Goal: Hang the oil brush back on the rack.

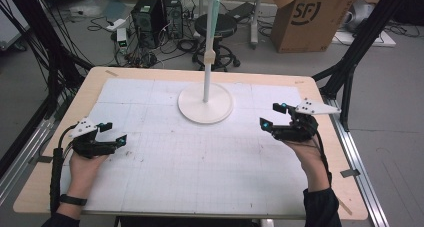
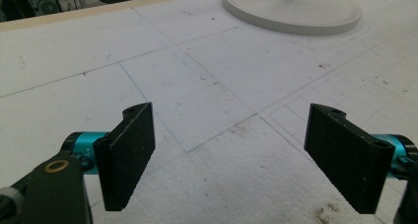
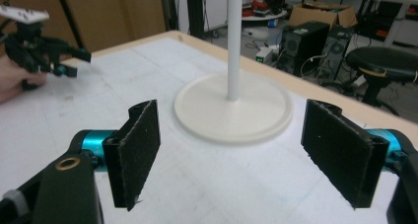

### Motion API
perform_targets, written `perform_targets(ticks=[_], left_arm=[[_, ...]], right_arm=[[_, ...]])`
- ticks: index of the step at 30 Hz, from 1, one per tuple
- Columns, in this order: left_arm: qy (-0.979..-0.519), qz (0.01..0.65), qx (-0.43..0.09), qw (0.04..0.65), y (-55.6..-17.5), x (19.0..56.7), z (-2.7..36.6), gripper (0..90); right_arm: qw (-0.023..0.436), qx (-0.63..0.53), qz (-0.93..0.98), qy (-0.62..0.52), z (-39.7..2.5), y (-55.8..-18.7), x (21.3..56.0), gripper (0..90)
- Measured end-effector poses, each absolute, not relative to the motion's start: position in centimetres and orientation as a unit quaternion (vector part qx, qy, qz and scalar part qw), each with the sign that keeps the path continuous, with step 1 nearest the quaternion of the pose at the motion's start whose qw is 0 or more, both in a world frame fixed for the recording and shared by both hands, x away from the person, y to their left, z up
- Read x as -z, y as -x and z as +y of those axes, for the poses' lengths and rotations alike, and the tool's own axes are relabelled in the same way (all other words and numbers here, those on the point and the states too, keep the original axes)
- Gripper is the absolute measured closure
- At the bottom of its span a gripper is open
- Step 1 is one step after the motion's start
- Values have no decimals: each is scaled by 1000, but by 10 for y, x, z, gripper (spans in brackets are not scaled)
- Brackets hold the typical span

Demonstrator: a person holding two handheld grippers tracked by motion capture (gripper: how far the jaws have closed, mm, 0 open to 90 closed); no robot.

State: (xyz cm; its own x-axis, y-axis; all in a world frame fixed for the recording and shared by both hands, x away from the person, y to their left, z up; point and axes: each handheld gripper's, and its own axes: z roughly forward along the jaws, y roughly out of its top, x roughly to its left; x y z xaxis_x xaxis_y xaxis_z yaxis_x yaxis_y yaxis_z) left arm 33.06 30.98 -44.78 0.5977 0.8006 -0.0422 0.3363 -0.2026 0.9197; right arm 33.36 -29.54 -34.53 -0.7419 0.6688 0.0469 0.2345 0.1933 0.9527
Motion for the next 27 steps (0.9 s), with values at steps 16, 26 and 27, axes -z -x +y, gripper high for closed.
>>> perform_targets(ticks=[16, 26, 27], left_arm=[[-735, 391, -226, 506, -332, 448, 312, 203], [-736, 390, -226, 506, -332, 448, 312, 203], [-736, 390, -226, 506, -332, 448, 312, 203]], right_arm=[[201, -540, 736, -355, -314, -318, 412, 204], [203, -532, 732, -374, -321, -318, 419, 181], [203, -532, 733, -373, -321, -318, 419, 181]])
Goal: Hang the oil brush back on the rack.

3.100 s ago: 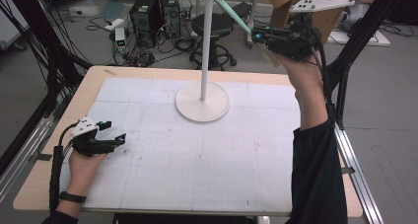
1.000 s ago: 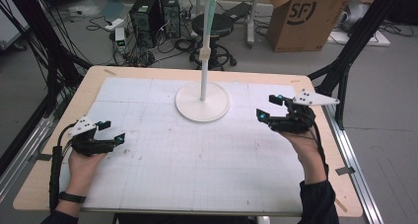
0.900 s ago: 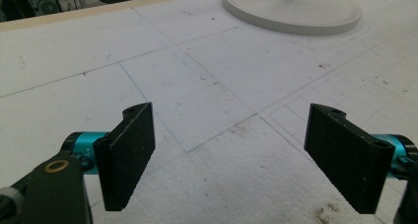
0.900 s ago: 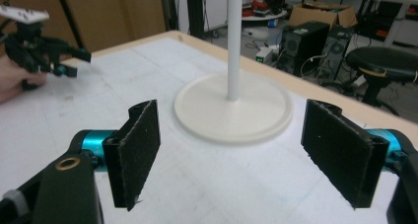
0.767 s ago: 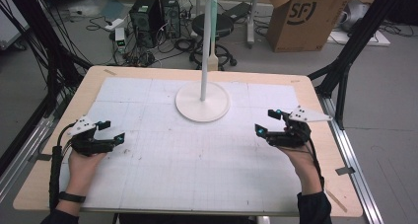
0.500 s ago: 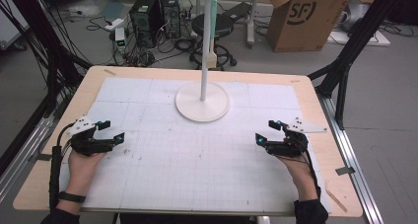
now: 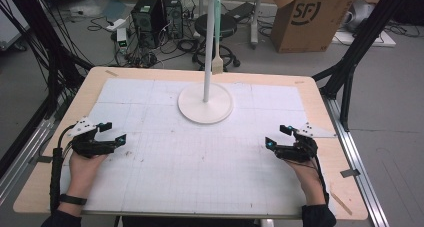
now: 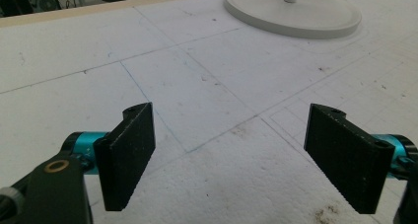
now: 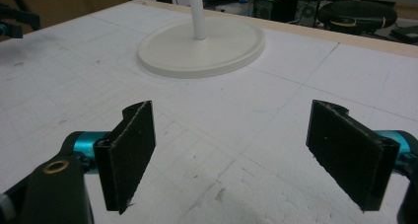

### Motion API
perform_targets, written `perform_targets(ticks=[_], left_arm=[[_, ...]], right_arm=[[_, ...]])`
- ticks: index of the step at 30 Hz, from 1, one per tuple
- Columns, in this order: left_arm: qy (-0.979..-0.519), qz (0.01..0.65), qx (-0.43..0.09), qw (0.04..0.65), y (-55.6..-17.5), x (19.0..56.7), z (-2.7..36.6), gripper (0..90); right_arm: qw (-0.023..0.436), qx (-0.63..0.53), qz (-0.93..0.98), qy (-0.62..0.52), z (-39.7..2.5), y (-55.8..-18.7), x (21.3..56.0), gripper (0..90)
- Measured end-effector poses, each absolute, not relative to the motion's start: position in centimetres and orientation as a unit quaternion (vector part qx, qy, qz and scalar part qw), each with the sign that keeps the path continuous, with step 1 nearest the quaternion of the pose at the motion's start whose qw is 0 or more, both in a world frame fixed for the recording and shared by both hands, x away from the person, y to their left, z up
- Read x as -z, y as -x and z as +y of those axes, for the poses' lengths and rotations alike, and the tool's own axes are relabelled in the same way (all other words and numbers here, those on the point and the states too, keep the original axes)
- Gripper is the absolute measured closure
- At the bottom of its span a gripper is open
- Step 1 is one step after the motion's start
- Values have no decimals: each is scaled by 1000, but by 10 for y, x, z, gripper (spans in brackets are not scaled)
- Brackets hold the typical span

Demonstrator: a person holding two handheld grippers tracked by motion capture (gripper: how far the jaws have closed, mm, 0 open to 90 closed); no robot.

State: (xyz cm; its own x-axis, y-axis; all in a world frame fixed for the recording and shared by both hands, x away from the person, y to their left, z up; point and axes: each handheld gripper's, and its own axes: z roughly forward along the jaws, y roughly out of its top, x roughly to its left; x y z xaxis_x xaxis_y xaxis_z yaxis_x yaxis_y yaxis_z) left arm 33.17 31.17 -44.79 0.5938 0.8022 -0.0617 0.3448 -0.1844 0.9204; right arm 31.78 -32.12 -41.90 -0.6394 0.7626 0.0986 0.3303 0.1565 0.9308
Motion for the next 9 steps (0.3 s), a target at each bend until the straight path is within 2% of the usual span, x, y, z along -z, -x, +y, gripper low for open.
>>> perform_targets(ticks=[9], left_arm=[[-736, 389, -226, 505, -332, 448, 312, 203]], right_arm=[[202, -530, 733, -374, -322, -320, 420, 176]])
